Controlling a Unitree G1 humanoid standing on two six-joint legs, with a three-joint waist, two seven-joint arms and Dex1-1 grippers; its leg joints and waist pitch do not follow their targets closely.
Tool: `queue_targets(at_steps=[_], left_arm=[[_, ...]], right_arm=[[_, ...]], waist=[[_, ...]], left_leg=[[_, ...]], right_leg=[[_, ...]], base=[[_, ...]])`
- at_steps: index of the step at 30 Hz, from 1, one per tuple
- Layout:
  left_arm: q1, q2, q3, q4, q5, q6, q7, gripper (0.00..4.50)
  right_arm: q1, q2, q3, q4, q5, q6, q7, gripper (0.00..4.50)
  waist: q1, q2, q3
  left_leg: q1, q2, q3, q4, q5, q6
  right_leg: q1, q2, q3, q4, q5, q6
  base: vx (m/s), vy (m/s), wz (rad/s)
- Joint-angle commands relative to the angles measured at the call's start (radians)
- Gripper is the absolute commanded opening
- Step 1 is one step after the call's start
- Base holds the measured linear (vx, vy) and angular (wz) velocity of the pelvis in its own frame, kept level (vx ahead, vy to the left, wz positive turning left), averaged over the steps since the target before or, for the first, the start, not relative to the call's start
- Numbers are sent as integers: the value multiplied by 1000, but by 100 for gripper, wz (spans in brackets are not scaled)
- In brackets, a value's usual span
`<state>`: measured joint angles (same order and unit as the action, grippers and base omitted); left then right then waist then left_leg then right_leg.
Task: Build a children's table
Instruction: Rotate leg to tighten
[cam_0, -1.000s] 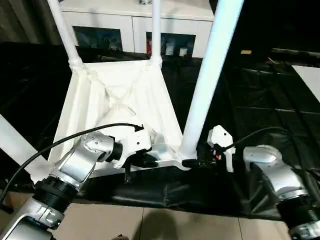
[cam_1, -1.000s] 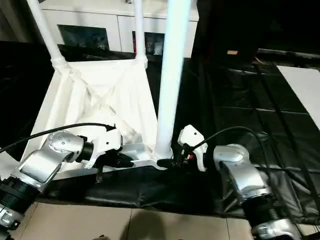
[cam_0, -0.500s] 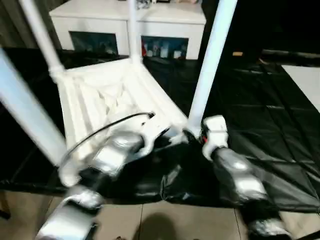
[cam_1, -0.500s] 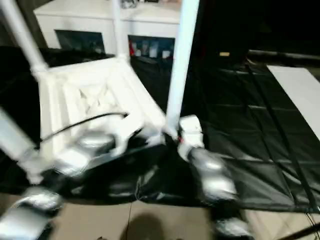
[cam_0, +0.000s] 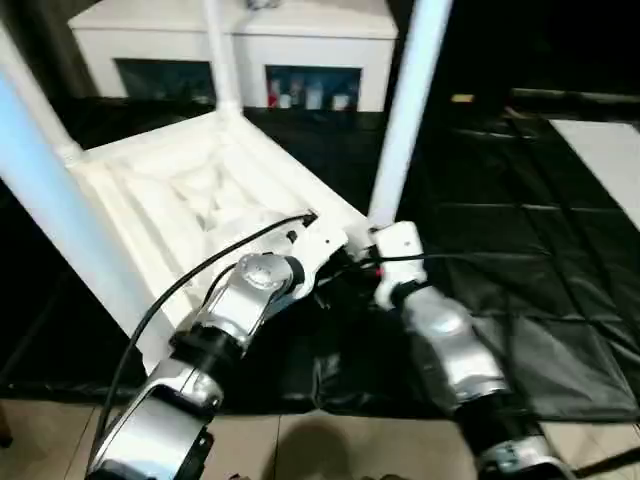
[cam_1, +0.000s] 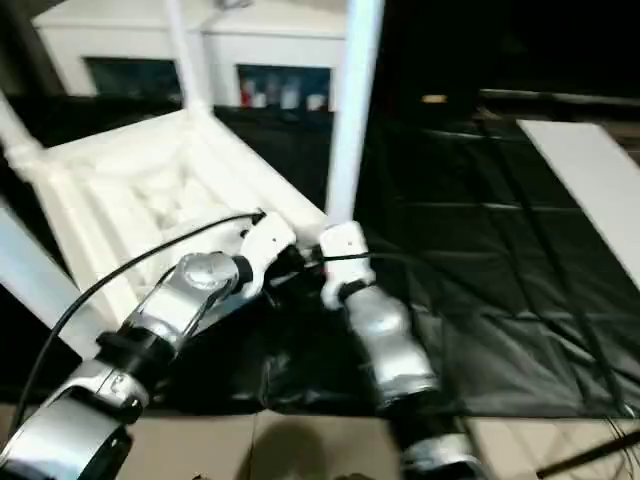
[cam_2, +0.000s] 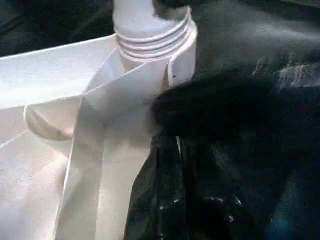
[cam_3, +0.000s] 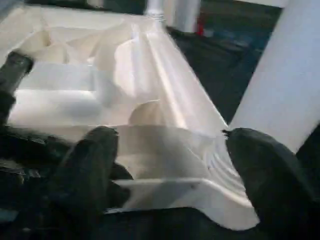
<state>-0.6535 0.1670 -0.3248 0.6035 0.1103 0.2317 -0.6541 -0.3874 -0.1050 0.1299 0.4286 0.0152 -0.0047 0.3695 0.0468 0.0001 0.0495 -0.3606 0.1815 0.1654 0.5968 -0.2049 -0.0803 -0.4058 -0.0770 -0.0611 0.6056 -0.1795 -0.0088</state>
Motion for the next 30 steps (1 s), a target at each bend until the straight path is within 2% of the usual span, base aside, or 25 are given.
queue_targets(at_steps=[1, 2, 3, 4, 5, 6, 8, 10, 11, 12, 13, 16, 17, 18, 21, 23, 24, 27, 30], left_arm=[[43, 58, -43, -46, 6, 1, -118, 0], [57, 77, -49, -74, -1, 17, -153, 0], [57, 77, -49, -74, -1, 17, -153, 0], [69, 98, -60, -96, -5, 4, -193, 0], [73, 105, -64, -103, -6, -1, -206, 0], [100, 149, -86, -151, -25, -20, -295, 0], [119, 181, -102, -183, -39, -37, -357, 0], [148, 240, -120, -239, -62, -32, -448, 0], [157, 260, -123, -261, -72, -23, -477, 0], [166, 280, -125, -287, -81, -17, -509, 0], [174, 297, -129, -312, -90, -14, -538, 0], [188, 325, -134, -369, -122, 7, -595, 0], [188, 325, -134, -369, -122, 7, -595, 0], [191, 329, -134, -380, -130, 12, -602, 0], [193, 342, -142, -394, -133, 18, -622, 0], [195, 346, -145, -401, -134, 21, -625, 0], [194, 344, -144, -403, -132, 22, -620, 0], [187, 334, -140, -393, -118, 23, -610, 0], [184, 330, -139, -387, -116, 22, -610, 0]], right_arm=[[20, -81, -13, -56, 31, 21, 125, 421], [31, -125, -7, -79, 40, 30, 192, 427], [31, -125, -7, -79, 40, 30, 192, 427], [41, -164, 0, -98, 45, 34, 245, 437], [44, -177, 2, -104, 46, 36, 262, 444], [68, -249, 17, -149, 63, 51, 366, 444], [85, -298, 27, -180, 75, 61, 437, 444], [119, -386, 50, -248, 120, 112, 565, 444], [125, -406, 53, -261, 135, 133, 594, 444], [127, -421, 53, -268, 143, 144, 617, 444], [120, -421, 49, -257, 139, 140, 614, 444], [91, -401, 38, -220, 112, 120, 579, 444], [91, -401, 38, -220, 112, 120, 579, 444], [86, -402, 40, -218, 108, 121, 574, 444], [83, -415, 57, -229, 110, 128, 589, 444], [76, -410, 56, -229, 118, 132, 583, 444], [72, -404, 57, -229, 128, 138, 587, 444], [74, -390, 72, -226, 136, 145, 621, 444], [83, -386, 83, -232, 150, 159, 660, 444]], waist=[[7, 9, -67], [9, 10, -68], [9, 10, -70], [8, 13, -67], [9, 11, -68], [17, 8, -64], [19, 12, -63], [23, 13, -60], [25, 9, -59], [25, 12, -53], [25, 8, -52], [21, 5, -51], [22, 1, -52], [25, 6, -51], [35, 5, -52], [35, 6, -54], [35, 9, -56], [35, 8, -58], [36, 9, -59]], left_leg=[[-6, 44, -11, -71, -107, 100], [-6, 45, -11, -69, -89, 107], [-4, 46, -9, -65, -71, 124], [-5, 44, -7, -65, -70, 132], [-4, 45, -8, -66, -80, 132], [-2, 49, -9, -68, -112, 130], [-1, 52, -8, -70, -133, 125], [8, 55, -3, -72, -156, 119], [8, 57, -3, -73, -165, 114], [6, 57, -2, -78, -194, 103], [8, 56, -4, -82, -235, 80], [11, 51, -3, -84, -240, 40], [12, 51, -2, -83, -234, 36], [20, 51, 2, -81, -234, 38], [12, 50, 1, -81, -211, 43], [12, 50, 0, -81, -206, 42], [11, 49, 0, -79, -190, 43], [9, 48, 1, -77, -171, 50], [11, 50, 1, -76, -174, 54]], right_leg=[[65, -63, 45, -54, -14, -254], [66, -63, 44, -51, 18, -262], [65, -63, 43, -47, 72, -280], [62, -63, 42, -47, 78, -294], [65, -64, 41, -49, 65, -297], [69, -68, 42, -53, 18, -293], [66, -67, 44, -55, -13, -288], [58, -63, 45, -57, -30, -290], [61, -64, 45, -57, -39, -289], [58, -63, 44, -60, -82, -283], [59, -67, 44, -64, -151, -272], [56, -69, 47, -75, -249, -241], [55, -69, 48, -75, -250, -240], [47, -66, 49, -78, -249, -240], [54, -65, 47, -71, -221, -233], [54, -65, 46, -70, -221, -226], [56, -64, 46, -67, -196, -230], [57, -62, 45, -64, -156, -241], [57, -63, 44, -63, -148, -250]], base=[[0, 0, 0], [0, 0, 0], [0, 0, 0], [0, 0, 0], [0, 0, 0], [0, 0, 0], [0, 0, 0], [0, 0, 0], [0, 0, 0], [0, 0, 0], [0, 0, 0], [0, 0, 0], [0, 0, 0], [0, 0, 0], [0, 0, 0], [0, 0, 0], [0, 0, 0], [0, 0, 0], [0, 0, 0]])
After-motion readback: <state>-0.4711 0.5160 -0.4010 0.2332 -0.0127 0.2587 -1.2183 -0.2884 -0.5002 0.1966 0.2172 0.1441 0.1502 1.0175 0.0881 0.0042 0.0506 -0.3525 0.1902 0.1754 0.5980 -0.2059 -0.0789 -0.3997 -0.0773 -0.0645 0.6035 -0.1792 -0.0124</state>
